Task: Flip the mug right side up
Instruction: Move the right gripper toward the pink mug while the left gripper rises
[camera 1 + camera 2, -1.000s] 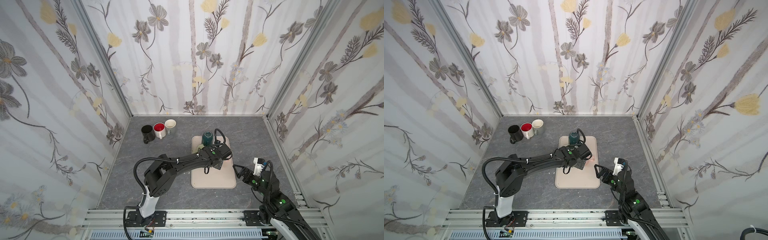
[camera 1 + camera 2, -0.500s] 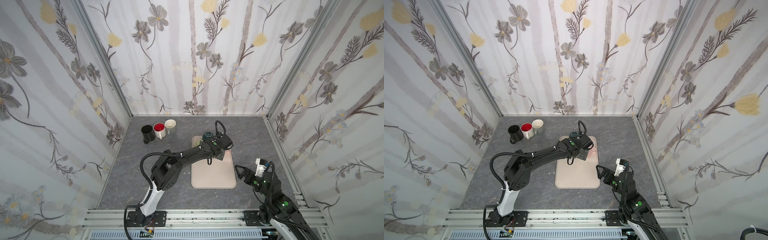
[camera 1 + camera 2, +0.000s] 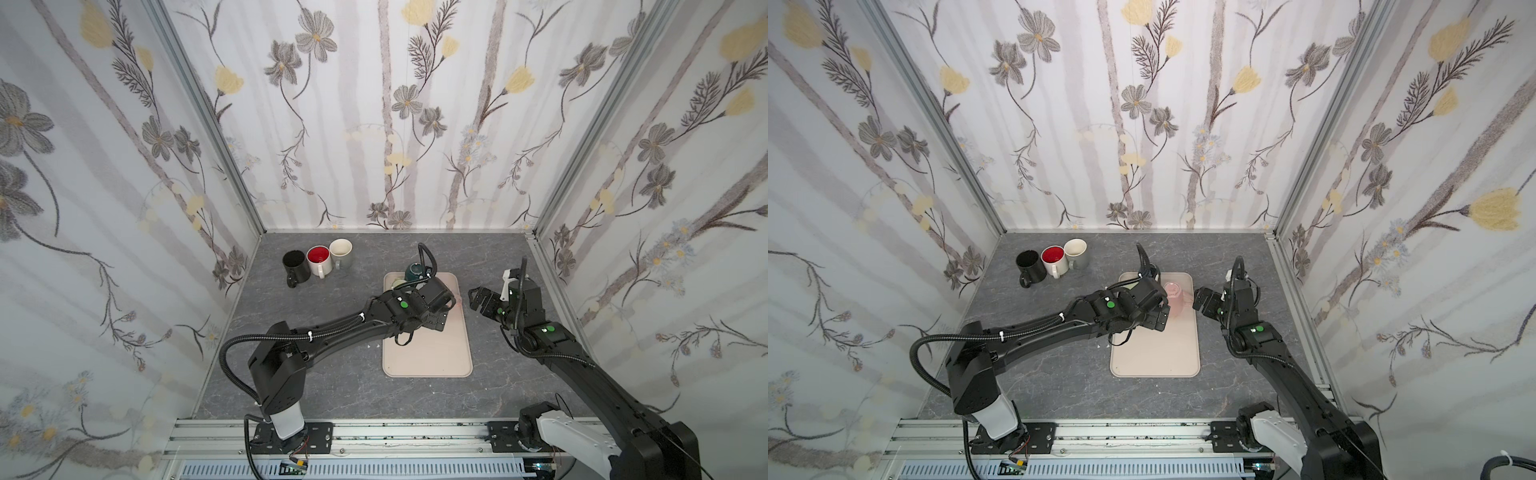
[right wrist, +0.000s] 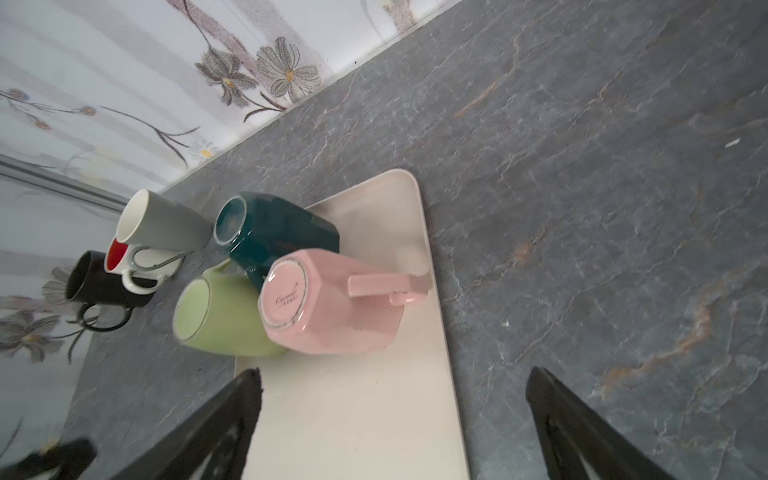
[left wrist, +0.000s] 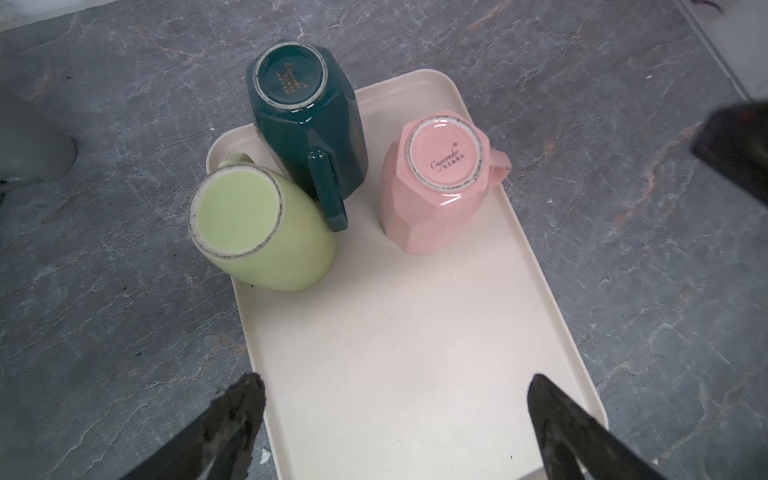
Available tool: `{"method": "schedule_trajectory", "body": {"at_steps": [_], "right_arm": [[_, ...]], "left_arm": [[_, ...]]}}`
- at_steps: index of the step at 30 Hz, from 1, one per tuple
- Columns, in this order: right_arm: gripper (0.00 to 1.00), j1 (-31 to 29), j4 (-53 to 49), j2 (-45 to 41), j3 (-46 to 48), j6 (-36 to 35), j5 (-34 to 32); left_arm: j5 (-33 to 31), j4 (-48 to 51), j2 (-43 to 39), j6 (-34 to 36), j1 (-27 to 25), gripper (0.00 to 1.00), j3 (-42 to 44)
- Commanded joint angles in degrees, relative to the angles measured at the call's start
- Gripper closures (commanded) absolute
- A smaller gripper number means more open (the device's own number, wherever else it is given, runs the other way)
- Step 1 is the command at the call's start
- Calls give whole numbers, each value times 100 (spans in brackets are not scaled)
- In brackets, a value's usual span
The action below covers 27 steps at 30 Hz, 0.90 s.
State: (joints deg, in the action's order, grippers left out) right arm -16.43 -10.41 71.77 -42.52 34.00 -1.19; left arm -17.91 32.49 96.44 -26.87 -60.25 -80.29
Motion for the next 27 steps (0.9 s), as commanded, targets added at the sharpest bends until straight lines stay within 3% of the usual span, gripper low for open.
{"method": "schedule_trajectory", "body": {"at_steps": [1, 11, 17, 27], "right_arm": [[0, 83, -21, 711, -688, -525, -633], [0, 272, -396, 2194, -1469, -1176, -648], [0, 219, -636, 2454, -1569, -1459, -1283], [0, -19, -632, 3055, -1796, -1478, -1014]], "left_arm": [[-6, -509, -388, -82, -66, 0, 383], [-166, -855, -1505, -101, -84, 0, 1222], [-165, -920, -1877, -164, -84, 0, 1510], [-215, -898, -2282, -210, -84, 0, 1828]]}}
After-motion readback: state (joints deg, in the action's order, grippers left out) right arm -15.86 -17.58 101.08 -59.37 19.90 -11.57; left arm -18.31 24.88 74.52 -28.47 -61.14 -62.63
